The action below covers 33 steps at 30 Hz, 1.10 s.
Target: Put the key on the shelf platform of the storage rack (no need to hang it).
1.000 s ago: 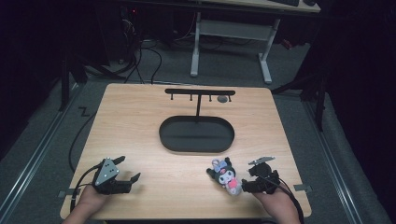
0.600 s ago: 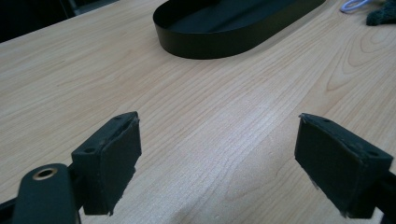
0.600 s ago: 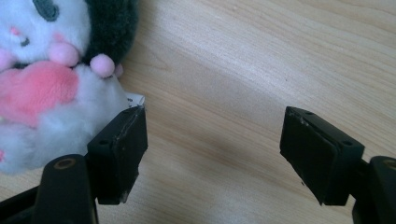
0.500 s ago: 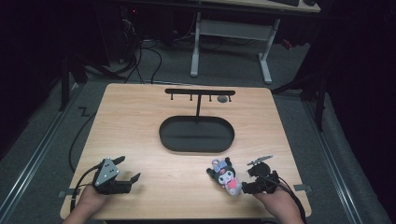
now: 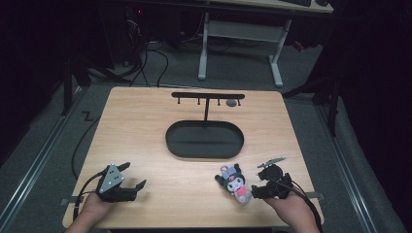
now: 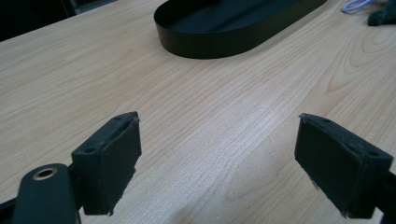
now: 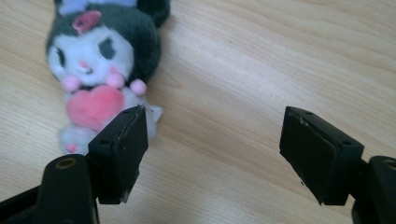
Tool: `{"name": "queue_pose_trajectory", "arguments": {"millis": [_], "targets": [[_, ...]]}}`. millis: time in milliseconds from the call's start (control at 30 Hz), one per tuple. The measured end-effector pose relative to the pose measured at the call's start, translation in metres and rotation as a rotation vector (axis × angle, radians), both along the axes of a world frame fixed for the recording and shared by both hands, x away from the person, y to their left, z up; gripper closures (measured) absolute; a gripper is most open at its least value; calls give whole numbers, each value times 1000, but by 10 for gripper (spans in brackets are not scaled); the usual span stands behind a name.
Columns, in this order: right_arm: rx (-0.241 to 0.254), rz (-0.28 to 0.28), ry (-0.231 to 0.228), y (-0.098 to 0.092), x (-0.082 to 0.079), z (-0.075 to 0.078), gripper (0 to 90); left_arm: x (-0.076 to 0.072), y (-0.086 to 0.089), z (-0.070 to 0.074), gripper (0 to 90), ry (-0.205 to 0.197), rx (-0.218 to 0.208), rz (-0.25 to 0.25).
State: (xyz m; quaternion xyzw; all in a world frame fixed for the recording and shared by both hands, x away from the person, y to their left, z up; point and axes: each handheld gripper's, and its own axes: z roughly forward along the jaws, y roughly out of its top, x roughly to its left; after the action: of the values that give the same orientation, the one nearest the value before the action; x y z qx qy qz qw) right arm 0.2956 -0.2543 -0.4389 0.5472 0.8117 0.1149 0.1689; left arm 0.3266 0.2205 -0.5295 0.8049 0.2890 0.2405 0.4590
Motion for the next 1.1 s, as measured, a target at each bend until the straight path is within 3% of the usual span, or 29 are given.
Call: {"name": "queue_pose_trajectory", "arguments": {"millis": [200,267,500,733,1100], "targets": [[29,14,8,12,-1,3,248,0,0,0,155,4,-1,0],[30,48,14,22,-2,0,248,0,0,0,155,4,-2,1],[30,84,39,39,-3,-8,247,1,0,0,155,6,-3,-1],[25,97,57,46,-3,-16,244,1,0,0,155,6,-5,-2],[0,114,102,49,-4,-39,215,1,0,0,155,5,-3,-1]]}}
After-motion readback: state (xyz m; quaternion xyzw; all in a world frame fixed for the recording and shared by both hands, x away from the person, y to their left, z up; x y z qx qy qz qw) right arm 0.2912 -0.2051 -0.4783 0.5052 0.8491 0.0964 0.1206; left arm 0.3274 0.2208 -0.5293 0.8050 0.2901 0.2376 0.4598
